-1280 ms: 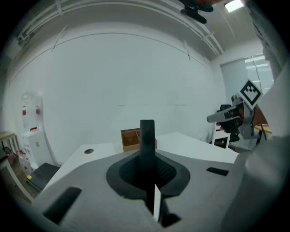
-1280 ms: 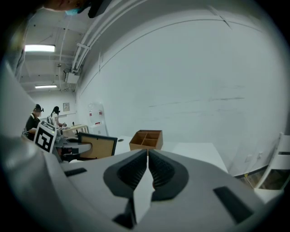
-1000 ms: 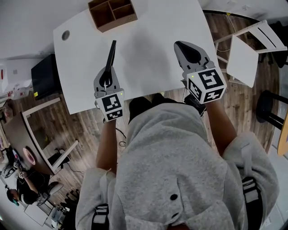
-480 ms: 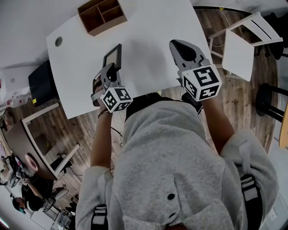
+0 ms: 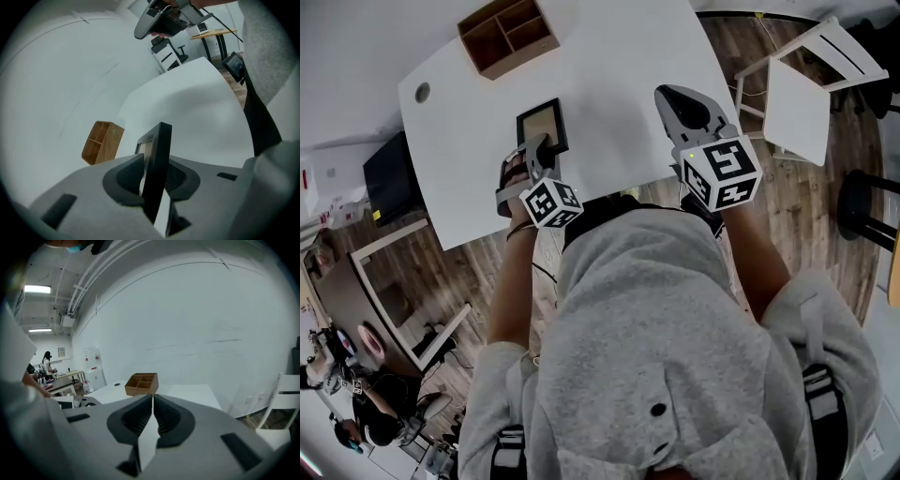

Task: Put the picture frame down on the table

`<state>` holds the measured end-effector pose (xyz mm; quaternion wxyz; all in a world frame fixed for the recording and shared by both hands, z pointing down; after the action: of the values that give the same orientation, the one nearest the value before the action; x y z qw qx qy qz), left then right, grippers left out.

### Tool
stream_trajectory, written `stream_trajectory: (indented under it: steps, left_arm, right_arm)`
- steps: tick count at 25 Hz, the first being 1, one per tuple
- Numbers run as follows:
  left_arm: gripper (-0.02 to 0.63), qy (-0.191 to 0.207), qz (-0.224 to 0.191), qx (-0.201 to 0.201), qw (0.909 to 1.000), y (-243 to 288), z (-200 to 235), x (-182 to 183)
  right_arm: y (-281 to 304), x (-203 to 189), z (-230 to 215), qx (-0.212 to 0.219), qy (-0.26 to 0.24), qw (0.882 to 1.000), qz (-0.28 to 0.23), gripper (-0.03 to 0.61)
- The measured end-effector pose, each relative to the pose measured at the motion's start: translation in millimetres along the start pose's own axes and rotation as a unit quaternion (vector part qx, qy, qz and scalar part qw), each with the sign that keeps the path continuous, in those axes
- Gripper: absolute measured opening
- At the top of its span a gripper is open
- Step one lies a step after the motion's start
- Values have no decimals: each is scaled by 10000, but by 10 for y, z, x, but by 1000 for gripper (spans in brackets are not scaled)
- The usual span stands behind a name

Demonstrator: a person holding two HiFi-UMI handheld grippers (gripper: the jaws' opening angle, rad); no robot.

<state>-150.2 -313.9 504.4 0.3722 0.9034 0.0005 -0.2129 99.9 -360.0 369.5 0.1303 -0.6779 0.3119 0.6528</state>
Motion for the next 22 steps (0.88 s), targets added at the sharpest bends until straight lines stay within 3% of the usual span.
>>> stream_trajectory:
  steps: [7, 10, 13, 22]
  left_arm:
    - [90, 66, -15, -130, 9999, 28, -72, -21]
    - [139, -209, -112, -445, 9987, 74, -161, -50]
    - [181, -174, -110, -774, 9968, 131, -274, -57]
    - [216, -383, -399, -1350, 9893, 176, -335, -114]
  right_arm:
    - [-42, -14, -59, -63, 43, 10000, -10, 29]
    - [-47, -22, -80, -100, 69, 9999, -14, 29]
    - [-69, -31, -108, -146, 79, 9999, -9, 29]
    - [-91, -59, -150, -216, 64, 9997, 48, 29]
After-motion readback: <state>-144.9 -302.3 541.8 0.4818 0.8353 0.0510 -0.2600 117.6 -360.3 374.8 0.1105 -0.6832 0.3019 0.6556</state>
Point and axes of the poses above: the fingertips, and each gripper's own axes: y forward along the fingers, z to its left, x out of its top, the point moved 6 cm from there along -y, backward along the fingers, and after that the axes turned 6 degrees about -z, right-handed, at the moved point
